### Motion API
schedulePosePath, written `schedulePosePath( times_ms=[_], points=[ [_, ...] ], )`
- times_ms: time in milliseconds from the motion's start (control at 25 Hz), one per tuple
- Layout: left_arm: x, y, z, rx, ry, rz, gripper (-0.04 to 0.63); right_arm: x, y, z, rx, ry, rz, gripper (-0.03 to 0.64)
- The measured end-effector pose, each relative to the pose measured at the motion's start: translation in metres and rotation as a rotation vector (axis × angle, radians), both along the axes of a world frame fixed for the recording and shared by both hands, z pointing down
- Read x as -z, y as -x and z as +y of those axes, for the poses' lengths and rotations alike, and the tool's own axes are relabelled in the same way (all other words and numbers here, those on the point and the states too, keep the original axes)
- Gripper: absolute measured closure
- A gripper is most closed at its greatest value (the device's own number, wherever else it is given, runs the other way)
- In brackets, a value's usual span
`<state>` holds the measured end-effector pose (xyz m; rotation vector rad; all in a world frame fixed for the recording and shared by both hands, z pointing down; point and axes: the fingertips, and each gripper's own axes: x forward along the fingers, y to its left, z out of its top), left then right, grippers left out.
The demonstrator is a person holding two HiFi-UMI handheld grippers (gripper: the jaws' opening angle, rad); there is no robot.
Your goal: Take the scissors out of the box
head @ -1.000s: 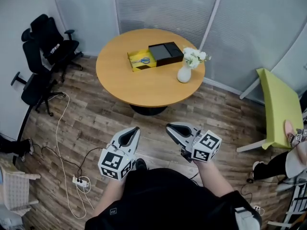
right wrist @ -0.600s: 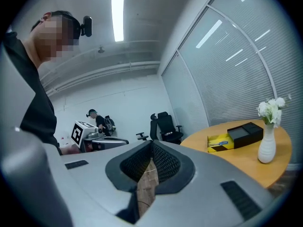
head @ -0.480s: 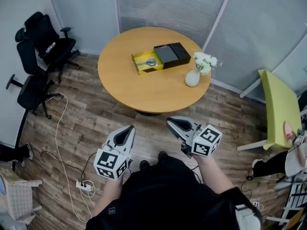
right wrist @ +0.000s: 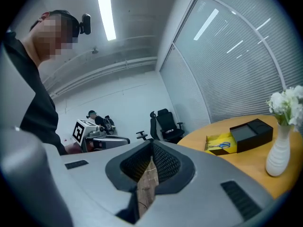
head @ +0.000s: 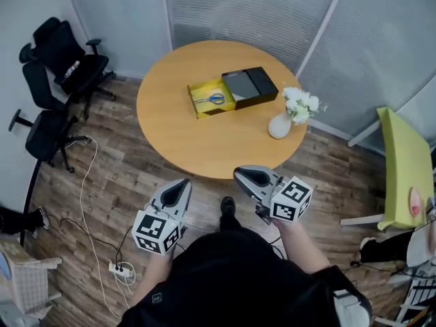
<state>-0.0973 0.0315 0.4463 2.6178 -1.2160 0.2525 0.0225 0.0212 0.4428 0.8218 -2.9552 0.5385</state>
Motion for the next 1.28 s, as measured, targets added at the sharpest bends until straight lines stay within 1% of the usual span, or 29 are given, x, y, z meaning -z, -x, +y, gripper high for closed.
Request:
schedulePosePath(
  times_ms=[240,440,560,640,880,1000,1160,1280],
  points=[
    [0.01,-0.025,-0.073,0.014,-0.005,-0.016,0.581,0.005,-0.02,-0.078,0.031,0.0,-0.017,0.578],
    [0.011,-0.046,-0.115,0.021,0.005,-0.027,0.581,0.008,-0.032,-0.125,0.068,-0.01,-0.026,0.578],
    [0.011,-0.054,-0.138,0.03,0.009,-0.026,0.581,0.007,-0.039,-0.146,0.081,-0.009,-0.039,0.578],
    [0.012,-0.062,-0.151,0.033,0.009,-0.025,0.581,0.002,-0.044,-0.157,0.087,0.009,-0.043,0.578],
    [0.01,-0.08,-0.182,0.039,0.021,-0.017,0.581,-0.009,-0.045,-0.177,0.151,0.048,-0.031,0.578],
    [0.005,-0.074,-0.193,0.055,0.034,-0.017,0.58,-0.014,-0.043,-0.19,0.154,0.061,-0.033,0.578],
    [0.001,-0.053,-0.206,0.086,0.049,-0.009,0.581,-0.023,-0.031,-0.202,0.162,0.081,-0.011,0.578],
    [-0.002,-0.038,-0.218,0.089,0.058,-0.001,0.581,-0.029,-0.018,-0.216,0.15,0.101,0.0,0.578]
  ],
)
